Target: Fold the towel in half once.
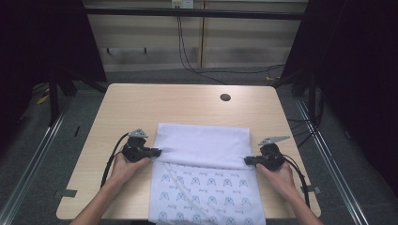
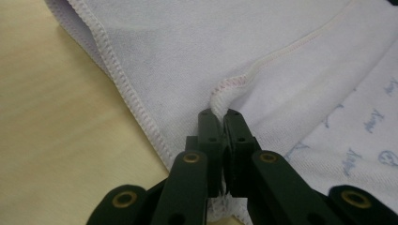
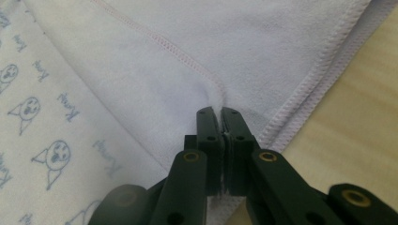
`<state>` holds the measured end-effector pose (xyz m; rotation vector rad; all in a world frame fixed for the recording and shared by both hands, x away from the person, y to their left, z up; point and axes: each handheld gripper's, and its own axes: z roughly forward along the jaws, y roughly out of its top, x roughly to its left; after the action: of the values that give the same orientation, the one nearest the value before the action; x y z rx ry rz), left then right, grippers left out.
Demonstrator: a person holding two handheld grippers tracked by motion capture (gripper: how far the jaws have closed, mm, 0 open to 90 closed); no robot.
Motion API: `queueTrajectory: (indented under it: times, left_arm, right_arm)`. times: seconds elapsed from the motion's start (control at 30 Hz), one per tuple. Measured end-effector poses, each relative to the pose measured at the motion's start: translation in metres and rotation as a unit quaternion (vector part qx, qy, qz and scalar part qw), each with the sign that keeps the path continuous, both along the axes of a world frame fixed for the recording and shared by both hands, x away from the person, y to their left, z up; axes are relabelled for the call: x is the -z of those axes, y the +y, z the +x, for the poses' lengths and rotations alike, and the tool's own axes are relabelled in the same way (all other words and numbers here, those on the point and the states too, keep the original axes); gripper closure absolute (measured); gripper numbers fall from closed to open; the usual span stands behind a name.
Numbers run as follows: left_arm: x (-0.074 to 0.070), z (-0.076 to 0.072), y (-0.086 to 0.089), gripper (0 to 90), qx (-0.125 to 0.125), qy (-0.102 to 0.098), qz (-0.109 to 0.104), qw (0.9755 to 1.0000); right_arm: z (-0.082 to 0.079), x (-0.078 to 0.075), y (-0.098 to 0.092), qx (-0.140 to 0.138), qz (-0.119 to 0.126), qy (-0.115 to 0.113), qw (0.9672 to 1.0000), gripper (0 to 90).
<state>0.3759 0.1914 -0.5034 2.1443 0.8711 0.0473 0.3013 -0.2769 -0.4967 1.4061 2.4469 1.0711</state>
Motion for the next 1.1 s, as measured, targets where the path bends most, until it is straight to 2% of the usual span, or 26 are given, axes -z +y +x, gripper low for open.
queueTrajectory:
  times: [0.1, 0.2, 0.3, 0.37, 0.47, 0.57, 0.67, 0.73, 0.83, 0.9, 0.93, 0.97, 1.1]
  left_arm:
    - [0.000, 0.018, -0.001, 87.4, -0.009, -0.004, 0.005, 0.9999]
    - [-0.003, 0.034, 0.001, 87.3, -0.017, -0.012, 0.026, 0.9994]
    - [-0.003, 0.046, 0.002, 87.3, -0.032, -0.014, 0.032, 0.9989]
    - [-0.001, 0.054, 0.002, 87.3, -0.050, -0.018, 0.023, 0.9983]
    - [0.000, 0.061, 0.003, 87.2, -0.057, -0.026, 0.023, 0.9978]
    - [0.002, 0.068, 0.002, 87.2, -0.075, -0.028, 0.017, 0.9967]
    - [0.002, 0.077, 0.001, 87.3, -0.088, -0.025, 0.020, 0.9956]
    - [-0.002, 0.082, -0.006, 87.3, -0.097, -0.032, 0.044, 0.9938]
    - [-0.003, 0.092, -0.013, 87.3, -0.104, -0.051, 0.072, 0.9906]
    - [-0.002, 0.097, -0.014, 87.3, -0.114, -0.055, 0.073, 0.9893]
    - [0.000, 0.098, -0.014, 87.3, -0.121, -0.063, 0.068, 0.9883]
    - [0.002, 0.099, -0.015, 87.3, -0.134, -0.060, 0.054, 0.9877]
    - [0.002, 0.099, -0.014, 87.2, -0.128, -0.064, 0.054, 0.9882]
  right_arm:
    - [0.019, 0.000, 0.002, 0.006, -0.001, 0.000, 1.0000, 87.5]
    - [0.036, 0.000, 0.006, 0.007, -0.006, -0.001, 1.0000, 87.6]
    - [0.049, 0.001, 0.012, 0.007, -0.012, -0.008, 0.9999, 87.6]
    - [0.058, 0.001, 0.015, 0.010, -0.015, -0.012, 0.9998, 87.6]
    - [0.071, 0.001, 0.018, 0.015, -0.022, -0.016, 0.9995, 87.8]
    - [0.090, 0.001, 0.018, 0.023, -0.019, -0.007, 0.9995, 87.8]
    - [0.107, -0.002, 0.023, 0.029, -0.047, -0.009, 0.9984, 87.9]
    - [0.117, -0.003, 0.029, 0.031, -0.077, -0.021, 0.9963, 87.9]
    - [0.131, -0.003, 0.035, 0.054, -0.085, -0.026, 0.9945, 87.8]
    - [0.138, -0.003, 0.037, 0.060, -0.096, -0.032, 0.9931, 87.8]
    - [0.141, -0.003, 0.038, 0.064, -0.099, -0.031, 0.9926, 87.8]
    - [0.144, -0.003, 0.040, 0.074, -0.103, -0.030, 0.9915, 87.8]
    - [0.150, -0.005, 0.044, 0.078, -0.124, -0.031, 0.9888, 87.9]
